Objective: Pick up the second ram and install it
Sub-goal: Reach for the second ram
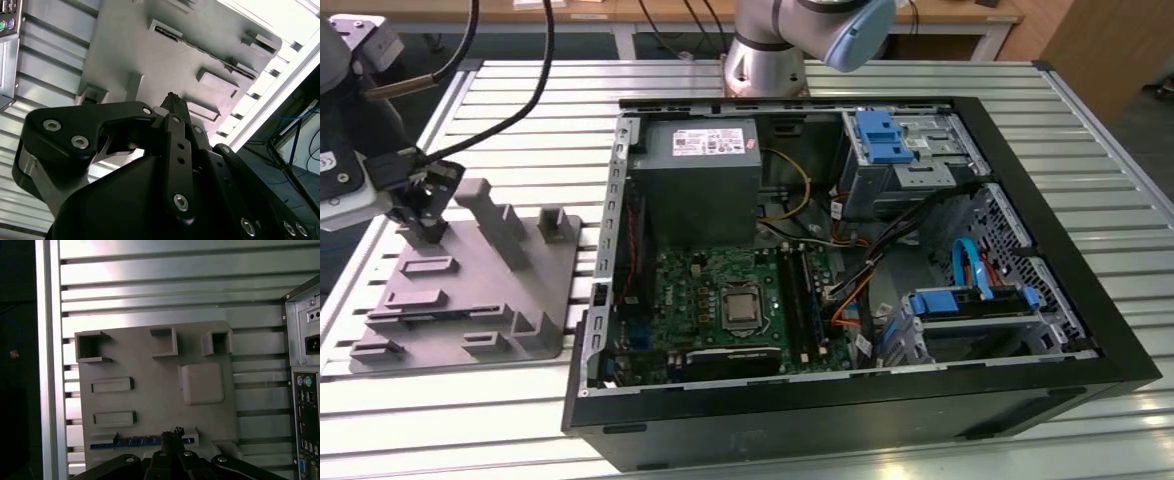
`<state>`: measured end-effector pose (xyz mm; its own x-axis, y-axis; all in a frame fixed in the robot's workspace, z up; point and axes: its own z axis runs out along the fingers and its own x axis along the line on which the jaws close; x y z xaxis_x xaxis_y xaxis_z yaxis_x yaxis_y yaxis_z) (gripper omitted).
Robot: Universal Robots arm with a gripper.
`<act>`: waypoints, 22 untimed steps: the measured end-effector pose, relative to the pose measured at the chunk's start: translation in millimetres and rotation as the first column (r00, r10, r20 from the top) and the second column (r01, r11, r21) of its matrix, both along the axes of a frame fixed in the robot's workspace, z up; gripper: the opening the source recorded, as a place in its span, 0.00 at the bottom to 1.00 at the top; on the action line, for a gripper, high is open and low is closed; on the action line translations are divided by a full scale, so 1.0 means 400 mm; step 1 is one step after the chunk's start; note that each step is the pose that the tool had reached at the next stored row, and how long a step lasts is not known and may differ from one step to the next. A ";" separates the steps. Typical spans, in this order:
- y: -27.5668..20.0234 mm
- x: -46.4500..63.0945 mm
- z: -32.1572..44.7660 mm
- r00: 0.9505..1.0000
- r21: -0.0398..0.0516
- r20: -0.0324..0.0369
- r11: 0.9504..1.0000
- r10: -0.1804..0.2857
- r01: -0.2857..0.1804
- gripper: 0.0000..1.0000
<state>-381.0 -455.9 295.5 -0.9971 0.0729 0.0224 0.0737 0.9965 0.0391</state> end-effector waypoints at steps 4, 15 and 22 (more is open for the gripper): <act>-0.009 -0.010 -0.018 1.000 0.000 0.000 1.000 0.000 0.000 0.10; -0.037 -0.038 -0.068 1.000 0.000 -0.001 1.000 0.000 0.000 0.10; -0.058 -0.049 -0.100 1.000 0.000 -0.001 1.000 0.000 0.000 0.10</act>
